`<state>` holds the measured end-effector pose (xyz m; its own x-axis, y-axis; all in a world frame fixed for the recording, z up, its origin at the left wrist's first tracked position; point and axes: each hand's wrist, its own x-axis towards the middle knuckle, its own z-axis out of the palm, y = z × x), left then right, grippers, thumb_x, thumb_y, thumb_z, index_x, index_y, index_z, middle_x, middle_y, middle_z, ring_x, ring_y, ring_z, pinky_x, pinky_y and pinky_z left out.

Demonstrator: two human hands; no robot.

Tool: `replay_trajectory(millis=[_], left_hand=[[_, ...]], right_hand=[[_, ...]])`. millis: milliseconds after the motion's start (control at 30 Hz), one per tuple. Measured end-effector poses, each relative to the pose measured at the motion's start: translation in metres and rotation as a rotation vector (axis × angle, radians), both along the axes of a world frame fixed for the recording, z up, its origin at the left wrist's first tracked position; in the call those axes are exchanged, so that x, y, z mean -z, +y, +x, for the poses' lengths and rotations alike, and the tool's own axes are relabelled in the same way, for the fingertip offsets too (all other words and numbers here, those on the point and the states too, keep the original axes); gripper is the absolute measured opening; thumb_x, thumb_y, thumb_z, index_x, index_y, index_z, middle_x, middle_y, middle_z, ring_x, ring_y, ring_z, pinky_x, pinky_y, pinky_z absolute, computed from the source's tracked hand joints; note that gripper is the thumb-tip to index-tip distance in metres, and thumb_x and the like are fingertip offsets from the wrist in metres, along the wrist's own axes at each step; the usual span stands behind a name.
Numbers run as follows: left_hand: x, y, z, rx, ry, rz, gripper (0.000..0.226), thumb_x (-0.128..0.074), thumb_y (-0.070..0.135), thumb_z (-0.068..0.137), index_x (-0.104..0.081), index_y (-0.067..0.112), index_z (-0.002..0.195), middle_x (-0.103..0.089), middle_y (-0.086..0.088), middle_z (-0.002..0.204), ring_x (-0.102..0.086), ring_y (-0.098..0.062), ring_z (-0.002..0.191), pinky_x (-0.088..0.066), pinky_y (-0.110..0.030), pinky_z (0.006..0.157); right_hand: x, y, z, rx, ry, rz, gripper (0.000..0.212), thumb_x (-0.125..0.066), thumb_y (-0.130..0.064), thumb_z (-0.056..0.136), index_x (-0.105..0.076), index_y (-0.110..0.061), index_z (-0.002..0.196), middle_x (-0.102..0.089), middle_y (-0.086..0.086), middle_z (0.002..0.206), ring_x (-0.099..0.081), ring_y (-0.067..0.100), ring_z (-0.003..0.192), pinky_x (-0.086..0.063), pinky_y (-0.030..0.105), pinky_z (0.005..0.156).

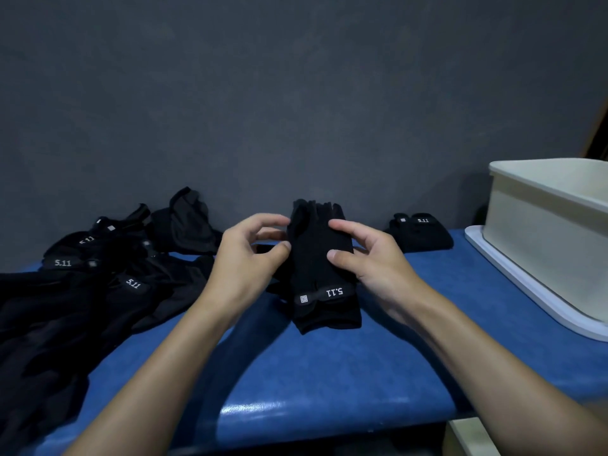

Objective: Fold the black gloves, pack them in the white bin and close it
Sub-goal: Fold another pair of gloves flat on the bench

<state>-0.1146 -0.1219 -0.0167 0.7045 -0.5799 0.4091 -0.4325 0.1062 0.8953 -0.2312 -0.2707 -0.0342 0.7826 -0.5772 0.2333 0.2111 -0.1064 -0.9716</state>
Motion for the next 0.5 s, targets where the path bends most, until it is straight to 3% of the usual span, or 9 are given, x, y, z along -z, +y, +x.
replay_trajectory(millis=[133, 233, 300, 367, 500], left_hand=[[-0.001, -0.001, -0.001, 0.04, 0.006, -0.016, 0.037, -0.064, -0.003, 0.091, -0.067, 0.024, 0.115, -0.072, -0.001, 0.095, -0.069, -0.005, 0.075, -0.055, -0.018, 0.066], [0.003, -0.004, 0.006, -0.017, -0.02, 0.011, 0.03, -0.068, 0.001, 0.089, -0.066, 0.026, 0.106, -0.073, 0.0, 0.094, -0.069, -0.009, 0.085, -0.057, -0.026, 0.076], [0.009, -0.007, 0.01, -0.042, -0.012, 0.069, 0.026, -0.067, 0.004, 0.089, -0.064, 0.025, 0.103, -0.072, 0.0, 0.094, -0.069, -0.015, 0.086, -0.057, -0.031, 0.076], [0.017, -0.009, 0.014, -0.061, -0.05, 0.165, 0.021, -0.067, 0.009, 0.09, -0.064, 0.025, 0.103, -0.072, 0.004, 0.091, -0.066, -0.016, 0.077, -0.054, -0.03, 0.07], [0.029, -0.008, 0.02, -0.037, -0.145, 0.327, 0.016, -0.069, 0.016, 0.089, -0.066, 0.029, 0.098, -0.068, 0.01, 0.095, -0.063, -0.007, 0.073, -0.048, -0.018, 0.071]], right_hand=[[0.002, -0.005, -0.006, -0.01, 0.11, -0.167, 0.055, -0.07, -0.002, 0.086, -0.058, -0.042, 0.122, -0.073, -0.011, 0.108, -0.072, 0.016, 0.096, -0.053, 0.025, 0.077], [0.002, -0.005, -0.006, -0.006, 0.153, -0.155, 0.059, -0.07, 0.0, 0.086, -0.053, -0.027, 0.136, -0.069, -0.005, 0.115, -0.072, 0.012, 0.093, -0.057, 0.029, 0.081], [0.002, -0.005, -0.007, 0.025, 0.241, -0.254, 0.057, -0.071, -0.004, 0.086, -0.052, -0.02, 0.138, -0.068, -0.006, 0.102, -0.068, -0.004, 0.075, -0.053, 0.014, 0.071], [0.002, -0.004, -0.009, 0.049, 0.344, -0.359, 0.049, -0.072, -0.012, 0.087, -0.055, -0.018, 0.133, -0.061, -0.011, 0.087, -0.06, -0.01, 0.064, -0.043, 0.004, 0.06], [0.005, -0.006, -0.009, 0.122, 0.392, -0.388, 0.038, -0.072, -0.025, 0.087, -0.062, -0.021, 0.124, -0.06, -0.014, 0.086, -0.056, -0.001, 0.077, -0.04, 0.008, 0.064]])
